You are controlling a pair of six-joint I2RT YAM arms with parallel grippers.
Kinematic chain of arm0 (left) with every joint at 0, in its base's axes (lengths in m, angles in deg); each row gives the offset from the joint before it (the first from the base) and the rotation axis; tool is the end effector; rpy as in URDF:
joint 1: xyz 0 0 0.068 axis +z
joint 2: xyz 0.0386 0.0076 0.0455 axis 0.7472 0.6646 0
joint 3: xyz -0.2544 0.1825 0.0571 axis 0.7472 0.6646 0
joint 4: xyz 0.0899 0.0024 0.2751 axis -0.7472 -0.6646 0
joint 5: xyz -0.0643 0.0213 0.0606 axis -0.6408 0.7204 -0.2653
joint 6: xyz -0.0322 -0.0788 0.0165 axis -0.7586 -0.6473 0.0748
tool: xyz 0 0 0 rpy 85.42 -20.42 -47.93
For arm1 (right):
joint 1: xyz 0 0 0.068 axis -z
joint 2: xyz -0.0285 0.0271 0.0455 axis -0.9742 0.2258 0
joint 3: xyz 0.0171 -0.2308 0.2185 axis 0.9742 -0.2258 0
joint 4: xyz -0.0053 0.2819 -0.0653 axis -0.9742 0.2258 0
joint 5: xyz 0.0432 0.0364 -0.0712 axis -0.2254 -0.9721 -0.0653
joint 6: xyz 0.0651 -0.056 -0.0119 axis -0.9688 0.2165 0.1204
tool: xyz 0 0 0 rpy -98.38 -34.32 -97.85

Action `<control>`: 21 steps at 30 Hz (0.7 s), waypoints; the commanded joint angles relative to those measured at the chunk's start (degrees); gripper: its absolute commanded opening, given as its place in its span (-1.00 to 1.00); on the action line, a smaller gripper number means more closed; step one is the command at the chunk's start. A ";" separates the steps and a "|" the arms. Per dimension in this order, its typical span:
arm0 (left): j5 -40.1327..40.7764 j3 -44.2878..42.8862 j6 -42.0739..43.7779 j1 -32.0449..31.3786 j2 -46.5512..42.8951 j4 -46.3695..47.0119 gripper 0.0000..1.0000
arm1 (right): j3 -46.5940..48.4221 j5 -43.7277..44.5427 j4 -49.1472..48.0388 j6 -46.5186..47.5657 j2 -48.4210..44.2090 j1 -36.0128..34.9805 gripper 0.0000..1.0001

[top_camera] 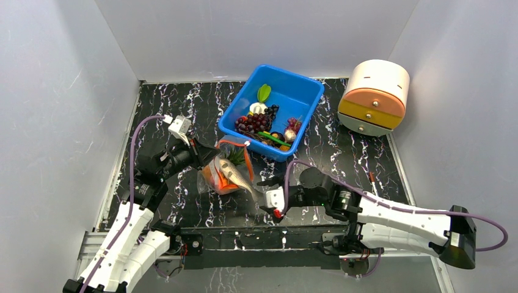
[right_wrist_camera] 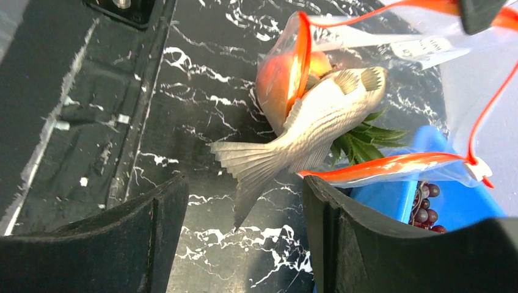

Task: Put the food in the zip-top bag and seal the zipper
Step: Place the fake fish in the zipper food storage bag.

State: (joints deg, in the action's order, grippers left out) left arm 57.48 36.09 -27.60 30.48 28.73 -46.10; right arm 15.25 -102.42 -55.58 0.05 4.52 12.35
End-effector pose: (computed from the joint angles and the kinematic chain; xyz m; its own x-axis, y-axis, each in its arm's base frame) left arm 0.1737 -0.0939 0.3613 -0.3595 -0.2396 -0.9018 0.6265 0.6543 -0.4236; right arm 0.0779 0.2234 0.2855 0.4981 -0.3181 -0.8067 -0.8633 -0.0948 -0.4957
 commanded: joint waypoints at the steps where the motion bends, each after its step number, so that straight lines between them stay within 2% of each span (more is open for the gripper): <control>1: -0.44 -1.02 0.30 -0.06 -0.79 0.43 -1.00 | -0.61 6.64 -6.63 4.28 2.24 -1.86 0.29; 4: -0.65 -1.28 0.31 -0.12 -0.87 -0.06 -1.00 | -0.75 10.77 -8.29 5.03 3.23 -2.78 0.24; 11: -0.80 -1.12 0.33 -0.11 -1.12 -0.22 -1.00 | -1.26 13.26 -14.28 4.43 2.93 -3.36 -0.24; 18: -1.79 -1.02 1.11 -0.12 -1.02 -0.42 -1.00 | -0.01 13.52 -18.49 0.79 3.48 -3.36 -0.97; 21: -2.08 -1.41 2.26 -0.06 -0.82 -1.21 -1.00 | 2.23 15.44 -18.58 -1.54 5.18 -3.34 -1.00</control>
State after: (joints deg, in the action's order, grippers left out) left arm 57.02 36.07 -27.12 30.48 28.53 -47.39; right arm 13.98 -89.77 -68.52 1.93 8.67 9.40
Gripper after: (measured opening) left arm 0.010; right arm 0.015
